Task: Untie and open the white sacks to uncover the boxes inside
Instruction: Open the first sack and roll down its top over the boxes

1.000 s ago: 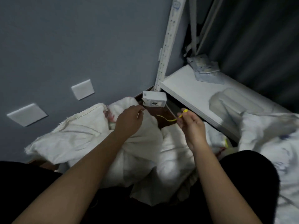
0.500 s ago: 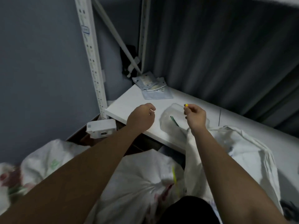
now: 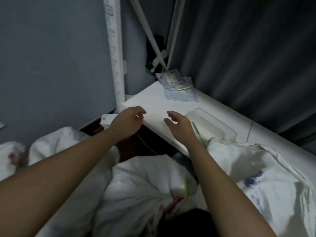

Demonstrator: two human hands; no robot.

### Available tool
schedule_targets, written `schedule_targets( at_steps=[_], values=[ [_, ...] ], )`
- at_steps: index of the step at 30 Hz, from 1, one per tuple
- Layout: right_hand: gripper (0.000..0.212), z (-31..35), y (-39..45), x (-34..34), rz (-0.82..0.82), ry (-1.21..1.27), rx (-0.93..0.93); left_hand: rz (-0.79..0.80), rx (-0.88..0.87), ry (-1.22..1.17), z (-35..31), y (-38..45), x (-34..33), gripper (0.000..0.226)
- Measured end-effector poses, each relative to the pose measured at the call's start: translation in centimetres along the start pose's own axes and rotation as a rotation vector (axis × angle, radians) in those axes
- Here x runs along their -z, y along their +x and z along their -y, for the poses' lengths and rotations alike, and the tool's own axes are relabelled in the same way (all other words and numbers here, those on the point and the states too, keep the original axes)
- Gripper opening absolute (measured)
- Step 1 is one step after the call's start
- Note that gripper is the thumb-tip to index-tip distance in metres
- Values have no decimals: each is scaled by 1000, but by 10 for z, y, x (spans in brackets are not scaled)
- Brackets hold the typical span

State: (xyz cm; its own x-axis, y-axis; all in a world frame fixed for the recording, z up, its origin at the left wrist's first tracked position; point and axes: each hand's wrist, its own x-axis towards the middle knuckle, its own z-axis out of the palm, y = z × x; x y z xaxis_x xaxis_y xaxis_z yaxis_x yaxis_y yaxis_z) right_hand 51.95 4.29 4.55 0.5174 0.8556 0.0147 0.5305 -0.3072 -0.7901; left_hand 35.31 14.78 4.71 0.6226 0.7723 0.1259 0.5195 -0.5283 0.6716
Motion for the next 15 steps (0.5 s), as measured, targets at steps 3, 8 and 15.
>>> schedule_targets(
  at_steps=[3,8,15],
  values=[
    [35,54,-33,-54,168,-34,123,-56,149,42,48,-58,53,22],
    [39,122,-101,-165,442,-105,305,-194,451,82,135,-190,143,21],
    [58,183,-170,-302,691,-439,826,-260,664,307,216,-337,217,38]
  ],
)
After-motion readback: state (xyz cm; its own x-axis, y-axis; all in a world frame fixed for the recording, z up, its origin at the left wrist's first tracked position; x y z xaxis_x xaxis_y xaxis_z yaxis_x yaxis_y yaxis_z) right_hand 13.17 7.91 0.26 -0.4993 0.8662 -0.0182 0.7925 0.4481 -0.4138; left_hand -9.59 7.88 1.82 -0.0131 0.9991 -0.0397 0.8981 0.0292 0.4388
